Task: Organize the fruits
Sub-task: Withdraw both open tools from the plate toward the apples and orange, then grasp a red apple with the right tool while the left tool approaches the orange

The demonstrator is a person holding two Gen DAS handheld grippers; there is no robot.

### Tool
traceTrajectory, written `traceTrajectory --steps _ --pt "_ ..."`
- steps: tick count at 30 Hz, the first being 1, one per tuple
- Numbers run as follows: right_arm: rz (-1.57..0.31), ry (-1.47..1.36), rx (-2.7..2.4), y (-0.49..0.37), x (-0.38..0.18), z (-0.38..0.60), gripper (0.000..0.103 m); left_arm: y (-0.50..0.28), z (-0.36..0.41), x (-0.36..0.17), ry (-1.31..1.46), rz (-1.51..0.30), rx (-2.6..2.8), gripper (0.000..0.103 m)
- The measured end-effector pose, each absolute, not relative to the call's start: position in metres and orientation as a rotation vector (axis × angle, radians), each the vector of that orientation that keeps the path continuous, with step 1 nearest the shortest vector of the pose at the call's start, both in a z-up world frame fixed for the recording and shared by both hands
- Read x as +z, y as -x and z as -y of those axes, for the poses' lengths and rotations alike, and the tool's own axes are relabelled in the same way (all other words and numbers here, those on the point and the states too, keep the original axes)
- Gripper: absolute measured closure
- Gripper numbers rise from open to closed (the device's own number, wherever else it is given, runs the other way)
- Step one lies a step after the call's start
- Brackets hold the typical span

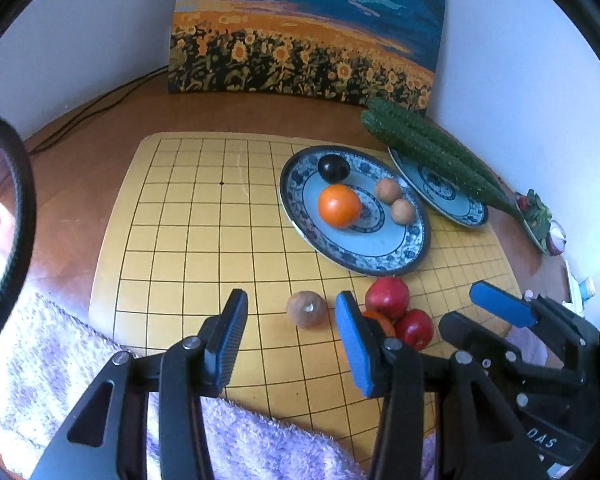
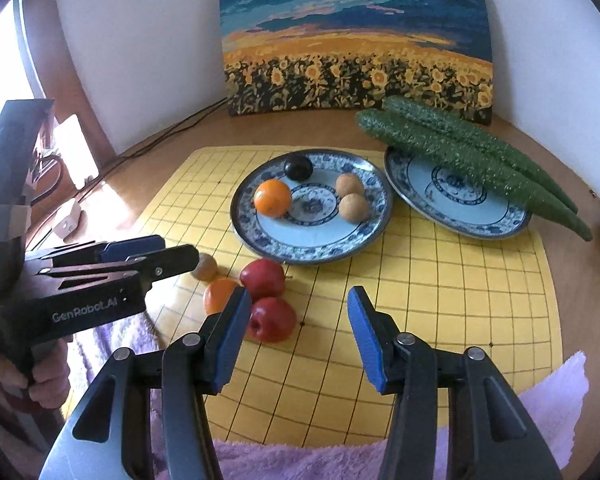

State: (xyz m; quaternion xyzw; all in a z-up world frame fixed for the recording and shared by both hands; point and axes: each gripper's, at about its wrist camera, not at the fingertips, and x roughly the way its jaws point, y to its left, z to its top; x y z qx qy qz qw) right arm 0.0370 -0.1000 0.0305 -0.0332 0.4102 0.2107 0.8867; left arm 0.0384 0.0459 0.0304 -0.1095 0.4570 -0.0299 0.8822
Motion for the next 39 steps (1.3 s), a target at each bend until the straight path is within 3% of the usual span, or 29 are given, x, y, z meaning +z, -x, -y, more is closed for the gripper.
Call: traceTrajectory --steps 27,39 --pt "-0.902 0.072 0.431 -0.029 0.001 0.098 0.052 -0.046 -0.036 0.012 0.212 -0.973 -0.078 0.055" --pt "-0.901 0.098 0.462 -0.031 -0.003 0.09 0.054 -0.045 -0.038 0.013 0.211 -0.966 -0.073 0.064"
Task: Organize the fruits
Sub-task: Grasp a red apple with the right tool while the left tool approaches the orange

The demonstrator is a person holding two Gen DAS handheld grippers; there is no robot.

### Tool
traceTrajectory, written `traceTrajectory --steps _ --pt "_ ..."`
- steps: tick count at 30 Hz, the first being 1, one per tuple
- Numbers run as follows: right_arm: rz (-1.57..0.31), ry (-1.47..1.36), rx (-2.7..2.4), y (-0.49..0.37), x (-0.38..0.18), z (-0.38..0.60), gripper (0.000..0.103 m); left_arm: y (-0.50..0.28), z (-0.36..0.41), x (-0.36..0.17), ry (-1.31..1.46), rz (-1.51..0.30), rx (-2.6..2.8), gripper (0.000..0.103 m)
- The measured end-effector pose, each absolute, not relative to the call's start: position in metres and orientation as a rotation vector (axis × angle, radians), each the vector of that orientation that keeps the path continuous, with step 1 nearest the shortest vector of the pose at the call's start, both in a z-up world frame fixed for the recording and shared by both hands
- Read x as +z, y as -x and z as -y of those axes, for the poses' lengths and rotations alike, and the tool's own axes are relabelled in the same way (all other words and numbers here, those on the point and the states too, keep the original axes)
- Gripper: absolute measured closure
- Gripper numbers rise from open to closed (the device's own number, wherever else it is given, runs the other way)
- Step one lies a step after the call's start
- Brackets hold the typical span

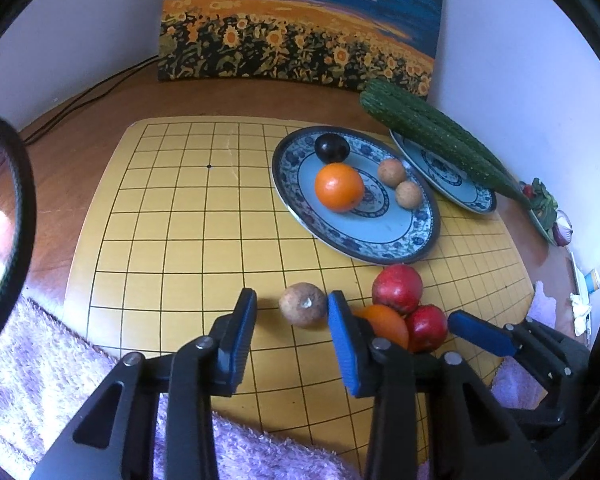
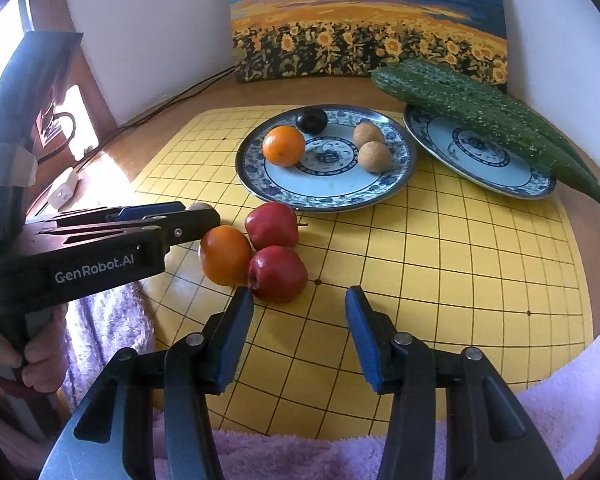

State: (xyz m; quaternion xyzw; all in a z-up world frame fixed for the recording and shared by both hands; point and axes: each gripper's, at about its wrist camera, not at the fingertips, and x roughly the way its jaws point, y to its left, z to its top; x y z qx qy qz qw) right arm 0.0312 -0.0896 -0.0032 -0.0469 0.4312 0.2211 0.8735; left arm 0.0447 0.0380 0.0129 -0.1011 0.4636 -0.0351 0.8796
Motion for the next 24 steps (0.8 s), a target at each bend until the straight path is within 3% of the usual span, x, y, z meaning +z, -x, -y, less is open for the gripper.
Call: traceTrajectory --steps 7,11,16,24 --pt "-0.891 0.101 0.479 -0.0329 -0.003 0.0852 0.059 -0.0445 -0.0357 0.0136 0.194 -0.964 -0.072 0.065" --pt "-0.884 0.105 0.49 -0.0336 -0.0031 0.0814 0.064 -0.0444 -0.0362 0.0132 0.205 -0.961 -0.084 0.074" --pt "-0.878 0.099 0.504 -0.0328 -0.0031 0.0807 0.071 -0.0445 -0.0369 0.0129 0.22 -0.961 -0.092 0.077" --pt "-0.876 0.092 0.502 -0.0303 -0.0022 0.0824 0.072 -0.0416 -0.0374 0.0155 0.224 -0.954 -0.086 0.077"
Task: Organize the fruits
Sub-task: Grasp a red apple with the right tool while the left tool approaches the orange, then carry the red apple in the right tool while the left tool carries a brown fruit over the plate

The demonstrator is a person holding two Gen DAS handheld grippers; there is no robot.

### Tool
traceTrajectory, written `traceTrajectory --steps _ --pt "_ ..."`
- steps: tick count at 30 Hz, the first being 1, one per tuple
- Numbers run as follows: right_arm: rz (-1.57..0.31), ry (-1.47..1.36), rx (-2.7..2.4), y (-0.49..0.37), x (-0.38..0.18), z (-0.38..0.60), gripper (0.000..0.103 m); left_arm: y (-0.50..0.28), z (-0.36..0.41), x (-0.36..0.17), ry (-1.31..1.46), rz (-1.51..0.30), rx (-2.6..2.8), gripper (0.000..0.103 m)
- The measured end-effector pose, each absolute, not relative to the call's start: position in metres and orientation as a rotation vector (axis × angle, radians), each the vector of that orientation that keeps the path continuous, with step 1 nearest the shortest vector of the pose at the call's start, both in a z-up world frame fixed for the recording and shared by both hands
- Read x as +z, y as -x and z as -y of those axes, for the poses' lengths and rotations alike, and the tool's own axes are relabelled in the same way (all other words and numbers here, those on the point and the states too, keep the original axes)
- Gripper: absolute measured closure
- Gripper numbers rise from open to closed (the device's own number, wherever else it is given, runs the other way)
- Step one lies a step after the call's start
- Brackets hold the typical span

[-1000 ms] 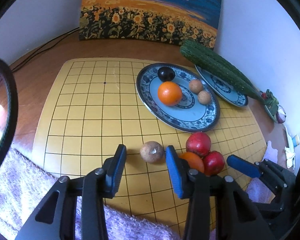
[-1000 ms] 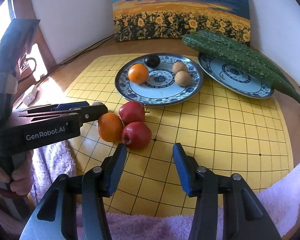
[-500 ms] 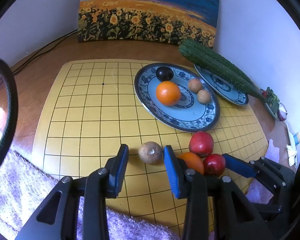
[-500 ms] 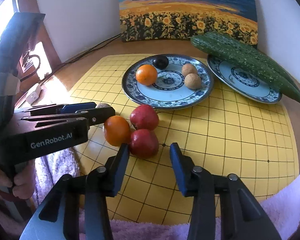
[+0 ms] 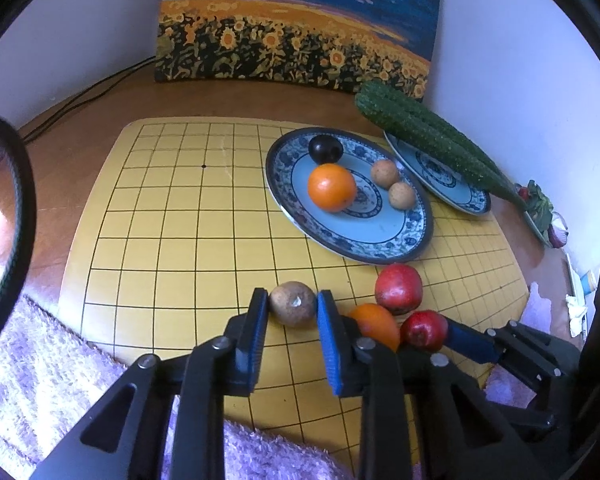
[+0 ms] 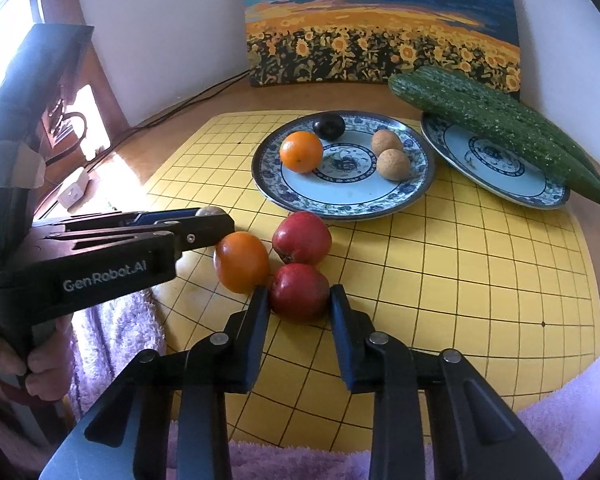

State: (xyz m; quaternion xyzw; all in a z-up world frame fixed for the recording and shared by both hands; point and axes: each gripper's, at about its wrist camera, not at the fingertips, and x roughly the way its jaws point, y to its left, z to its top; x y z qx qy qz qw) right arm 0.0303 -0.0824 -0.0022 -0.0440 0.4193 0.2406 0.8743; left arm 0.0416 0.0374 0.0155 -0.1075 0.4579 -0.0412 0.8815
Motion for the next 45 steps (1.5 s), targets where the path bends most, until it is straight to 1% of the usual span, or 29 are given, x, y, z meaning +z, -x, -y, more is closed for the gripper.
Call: traceTrajectory --steps 22,35,45 --pt "-0.814 0.027 0.471 -0.021 0.021 0.108 0.072 -0.026 -0.025 0.053 0.174 -0.881 -0.099 0.077" --pt "-0.794 0.03 0.452 -0.038 0.033 0.115 0.072 -0.041 -0.016 0.062 0.139 -0.864 -0.111 0.077" --pt "-0.778 0.048 0.453 -0.06 0.042 0.111 0.072 -0.069 -0.017 0.055 0.142 -0.89 -0.088 0.077"
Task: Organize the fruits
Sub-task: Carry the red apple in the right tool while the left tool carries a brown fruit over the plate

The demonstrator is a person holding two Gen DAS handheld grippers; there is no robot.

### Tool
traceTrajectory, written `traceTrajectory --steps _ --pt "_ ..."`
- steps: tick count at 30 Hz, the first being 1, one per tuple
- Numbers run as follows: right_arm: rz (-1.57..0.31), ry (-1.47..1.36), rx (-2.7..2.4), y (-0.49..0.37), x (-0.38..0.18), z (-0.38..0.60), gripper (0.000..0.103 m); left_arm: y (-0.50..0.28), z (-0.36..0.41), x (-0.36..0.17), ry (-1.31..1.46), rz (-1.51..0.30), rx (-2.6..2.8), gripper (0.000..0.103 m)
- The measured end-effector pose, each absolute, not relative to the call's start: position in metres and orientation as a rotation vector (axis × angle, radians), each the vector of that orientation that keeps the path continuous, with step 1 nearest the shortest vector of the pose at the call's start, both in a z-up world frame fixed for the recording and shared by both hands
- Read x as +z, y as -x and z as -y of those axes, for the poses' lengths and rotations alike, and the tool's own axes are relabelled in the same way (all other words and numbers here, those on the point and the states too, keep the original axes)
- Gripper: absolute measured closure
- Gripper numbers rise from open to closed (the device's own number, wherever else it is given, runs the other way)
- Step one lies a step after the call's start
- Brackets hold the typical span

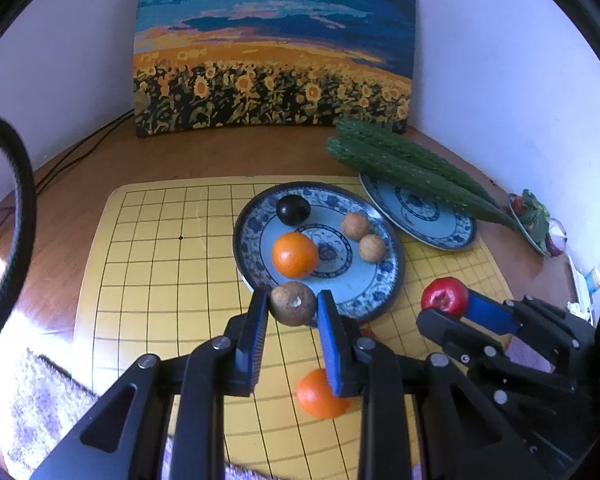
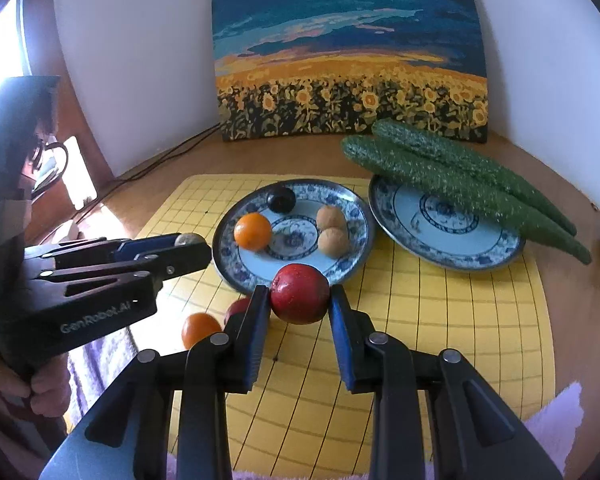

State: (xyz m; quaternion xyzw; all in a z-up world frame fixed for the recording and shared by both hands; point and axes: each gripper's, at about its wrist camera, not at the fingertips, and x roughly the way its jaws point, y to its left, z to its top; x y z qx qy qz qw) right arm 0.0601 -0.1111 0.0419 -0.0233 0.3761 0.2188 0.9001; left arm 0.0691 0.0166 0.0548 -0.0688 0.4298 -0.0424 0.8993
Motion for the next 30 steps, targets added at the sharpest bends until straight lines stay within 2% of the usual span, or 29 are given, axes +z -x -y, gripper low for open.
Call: traceTrajectory --steps 17,30 --pt "-0.813 0.055 0.469 -0.091 0.023 0.094 0.072 -0.131 -0.033 0.042 0.177 -0.9 -0.042 0.077" --pt "-0.843 0.064 0.484 -0.103 0.006 0.086 0.072 -0.147 -0.038 0.036 0.205 -0.909 -0.056 0.077"
